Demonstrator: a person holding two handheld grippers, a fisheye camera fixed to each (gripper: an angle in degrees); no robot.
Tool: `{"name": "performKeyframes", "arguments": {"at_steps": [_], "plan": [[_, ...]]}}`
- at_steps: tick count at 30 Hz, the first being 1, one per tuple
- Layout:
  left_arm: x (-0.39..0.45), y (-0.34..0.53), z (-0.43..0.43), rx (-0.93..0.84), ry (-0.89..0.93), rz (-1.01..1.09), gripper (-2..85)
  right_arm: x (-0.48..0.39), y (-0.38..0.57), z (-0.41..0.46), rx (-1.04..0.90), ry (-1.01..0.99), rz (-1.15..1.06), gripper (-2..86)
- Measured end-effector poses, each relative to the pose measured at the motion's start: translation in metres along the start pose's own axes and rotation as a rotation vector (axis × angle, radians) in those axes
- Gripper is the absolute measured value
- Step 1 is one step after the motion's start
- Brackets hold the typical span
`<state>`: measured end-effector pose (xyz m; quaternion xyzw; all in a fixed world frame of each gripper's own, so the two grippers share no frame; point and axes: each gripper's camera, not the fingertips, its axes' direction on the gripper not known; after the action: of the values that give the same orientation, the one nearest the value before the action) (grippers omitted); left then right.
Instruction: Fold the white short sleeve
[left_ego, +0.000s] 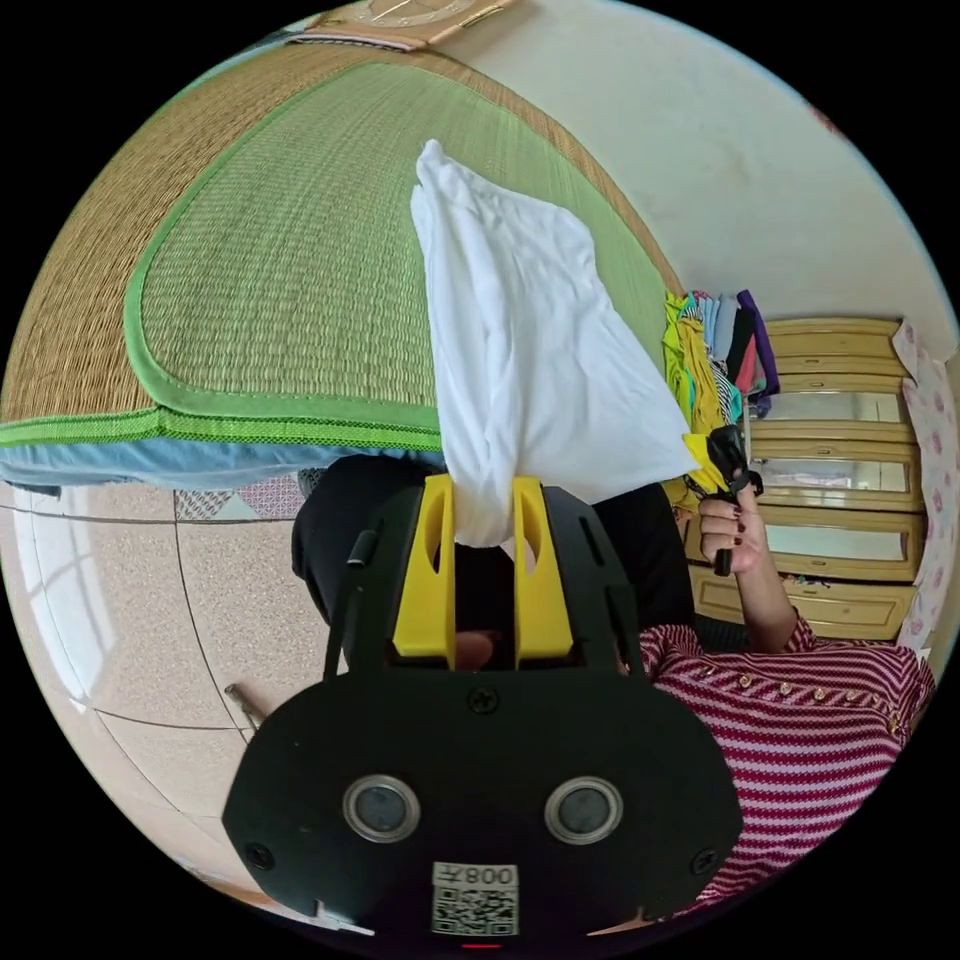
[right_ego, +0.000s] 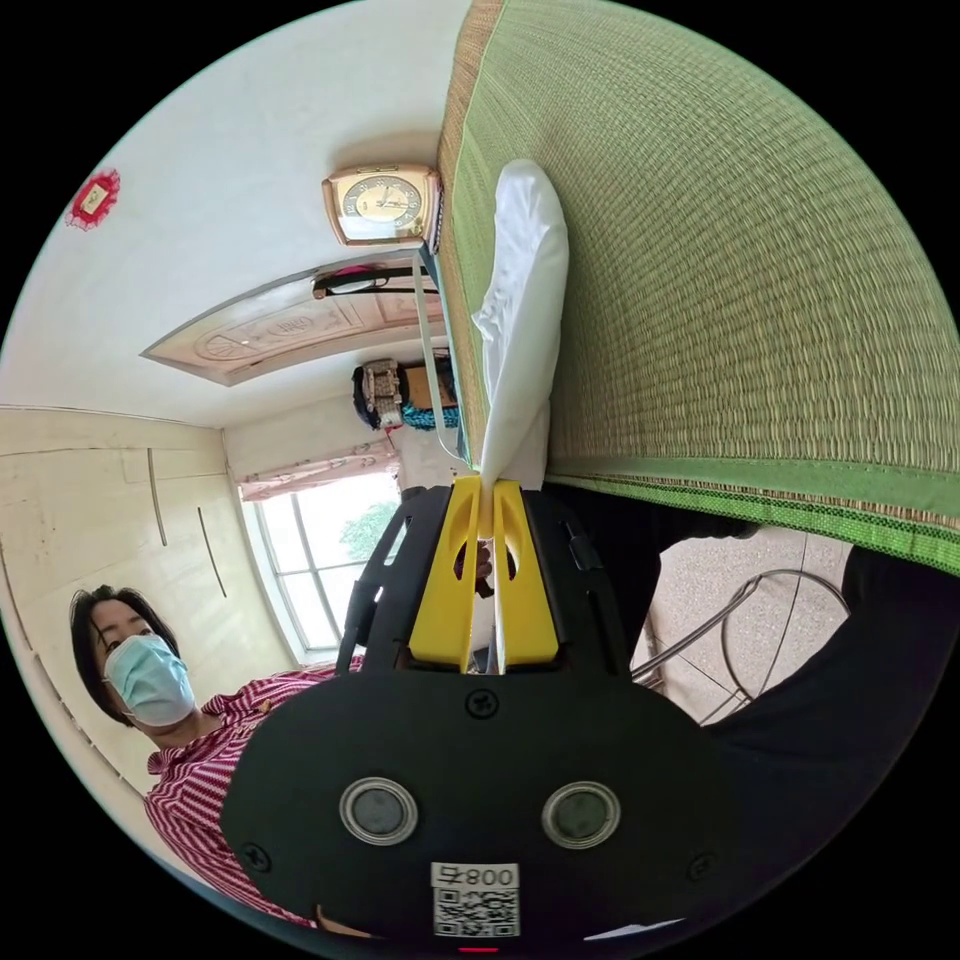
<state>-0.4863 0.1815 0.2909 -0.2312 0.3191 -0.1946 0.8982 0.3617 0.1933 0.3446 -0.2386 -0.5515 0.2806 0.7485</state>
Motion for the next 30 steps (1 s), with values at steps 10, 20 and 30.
{"name": "performKeyframes", "arguments": {"at_steps": [10, 20, 30], "plan": [[0.048, 0.016, -0.05, 0.192, 0.306, 0.078, 3.7, -0.045, 0.029, -0.032, -0.013, -0.011, -0.077, 1.6], [0.173, -0.01, -0.091, 0.248, 0.398, 0.376, 3.4, -0.159, 0.094, -0.098, 0.075, -0.067, -0.366, 1.5], [0.312, -0.163, -0.03, 0.028, 0.167, 0.594, 3.3, -0.209, 0.072, -0.174, 0.217, 0.08, -0.423, 1.6]]}}
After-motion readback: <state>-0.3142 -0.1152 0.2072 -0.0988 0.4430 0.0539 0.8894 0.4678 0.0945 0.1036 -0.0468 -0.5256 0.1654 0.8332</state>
